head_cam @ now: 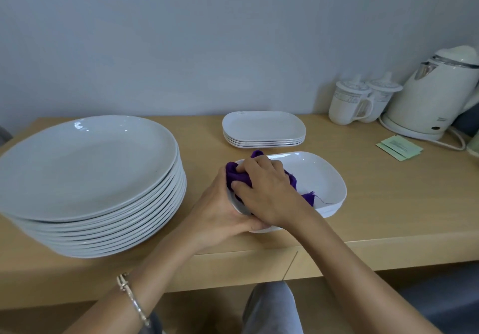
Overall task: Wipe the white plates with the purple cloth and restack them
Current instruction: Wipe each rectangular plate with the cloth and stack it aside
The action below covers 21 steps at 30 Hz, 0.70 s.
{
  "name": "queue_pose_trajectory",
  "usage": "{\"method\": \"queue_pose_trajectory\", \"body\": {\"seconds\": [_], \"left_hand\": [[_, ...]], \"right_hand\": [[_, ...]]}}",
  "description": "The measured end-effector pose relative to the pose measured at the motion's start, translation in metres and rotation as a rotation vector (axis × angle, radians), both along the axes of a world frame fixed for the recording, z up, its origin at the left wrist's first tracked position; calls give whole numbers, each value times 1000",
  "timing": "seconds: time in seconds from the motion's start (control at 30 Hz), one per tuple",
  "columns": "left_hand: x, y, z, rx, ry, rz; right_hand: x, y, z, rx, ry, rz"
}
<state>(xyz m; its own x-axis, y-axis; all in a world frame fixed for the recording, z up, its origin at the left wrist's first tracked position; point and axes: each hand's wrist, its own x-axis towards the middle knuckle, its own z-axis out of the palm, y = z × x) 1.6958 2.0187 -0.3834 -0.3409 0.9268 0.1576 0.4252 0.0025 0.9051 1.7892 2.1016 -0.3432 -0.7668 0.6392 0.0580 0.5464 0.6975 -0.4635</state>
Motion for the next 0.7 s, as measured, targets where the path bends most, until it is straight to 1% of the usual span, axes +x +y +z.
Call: {"method": "queue_pose_trajectory", "body": {"seconds": [0.17,0.23,0.27,0.33,0.4,0.47,0.53,0.6,0.7], "left_hand": [[-6,0,3,-32,-19,-79],[-10,2,1,-40,29,-100],[-11,1,2,-51,42,-81],[-13,-3,3,-63,36,-46],[-13,-6,2,-111,64,-11],[-13,-6,0,-135,52,3],[-14,-6,0,-129,36,-3],[-14,-6,2,-126,23,-21],[-15,-4,5,-97,4,-86]], "right_hand": [[26,13,9,-91,12,183],[42,21,17,-130,-32,237],[50,25,21,-134,-74,232],[68,39,27,-96,-121,159],[78,57,27,-17,-93,9],[70,69,19,98,-95,-165],[47,66,8,171,-117,-280],[22,51,0,186,-83,-307],[-1,20,-4,150,-19,-178]]}}
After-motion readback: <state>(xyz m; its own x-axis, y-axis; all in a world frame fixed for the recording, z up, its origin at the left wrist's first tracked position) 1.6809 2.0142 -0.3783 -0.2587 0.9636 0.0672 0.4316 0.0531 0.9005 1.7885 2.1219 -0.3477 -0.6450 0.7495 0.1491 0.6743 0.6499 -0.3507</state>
